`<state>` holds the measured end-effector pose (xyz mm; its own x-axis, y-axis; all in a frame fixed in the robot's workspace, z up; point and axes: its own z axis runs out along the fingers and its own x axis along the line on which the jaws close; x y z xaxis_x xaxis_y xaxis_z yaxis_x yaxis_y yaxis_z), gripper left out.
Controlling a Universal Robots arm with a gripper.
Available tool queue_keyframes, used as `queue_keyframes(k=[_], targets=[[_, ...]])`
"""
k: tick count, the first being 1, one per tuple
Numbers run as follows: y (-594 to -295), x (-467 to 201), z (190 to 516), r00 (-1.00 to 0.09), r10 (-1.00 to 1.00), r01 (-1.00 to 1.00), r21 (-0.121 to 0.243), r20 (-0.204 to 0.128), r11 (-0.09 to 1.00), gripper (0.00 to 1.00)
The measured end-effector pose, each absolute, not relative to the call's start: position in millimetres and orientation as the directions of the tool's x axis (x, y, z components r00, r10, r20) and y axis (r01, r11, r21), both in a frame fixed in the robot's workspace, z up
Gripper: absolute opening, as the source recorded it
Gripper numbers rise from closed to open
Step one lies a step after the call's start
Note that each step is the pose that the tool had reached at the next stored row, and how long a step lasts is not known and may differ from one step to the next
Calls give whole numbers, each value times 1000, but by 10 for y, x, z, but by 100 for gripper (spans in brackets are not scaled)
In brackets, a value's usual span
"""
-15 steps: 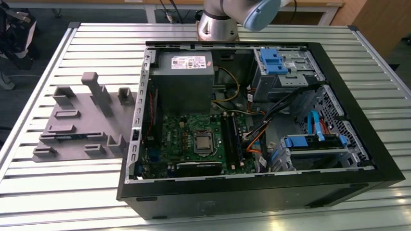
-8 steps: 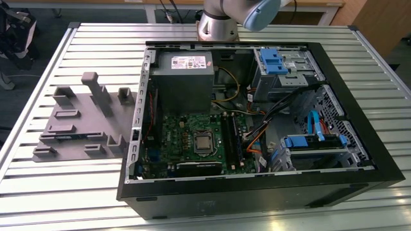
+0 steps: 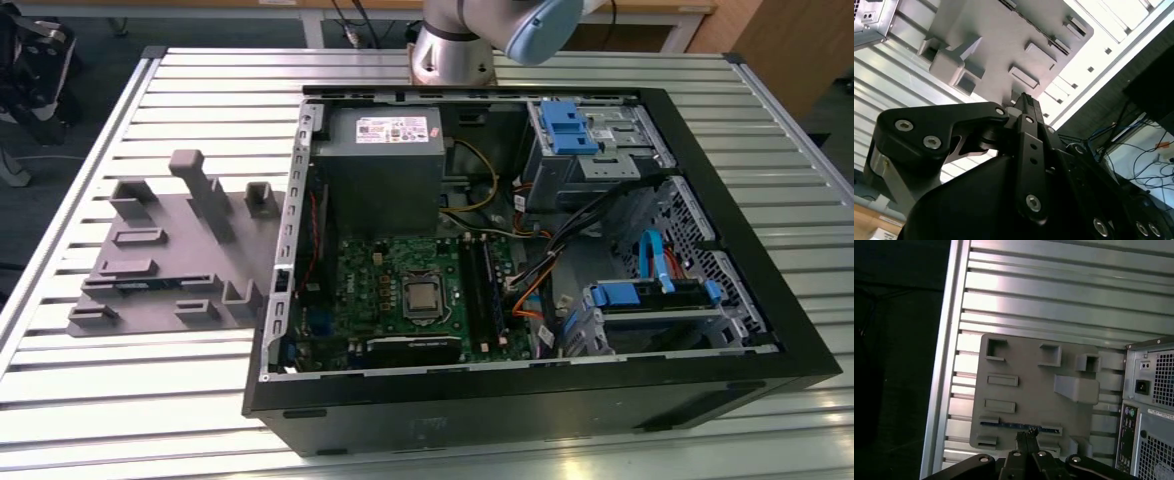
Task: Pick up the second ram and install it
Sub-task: 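Pick up the second ram and move it above second insertion slot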
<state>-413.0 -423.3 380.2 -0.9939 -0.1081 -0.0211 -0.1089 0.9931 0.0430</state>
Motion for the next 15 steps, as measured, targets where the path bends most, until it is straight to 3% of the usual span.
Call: queue_keyframes(k=[15], targets=[[-4233,-4134,3795,-947,-320,-320,29,-17,947,13]])
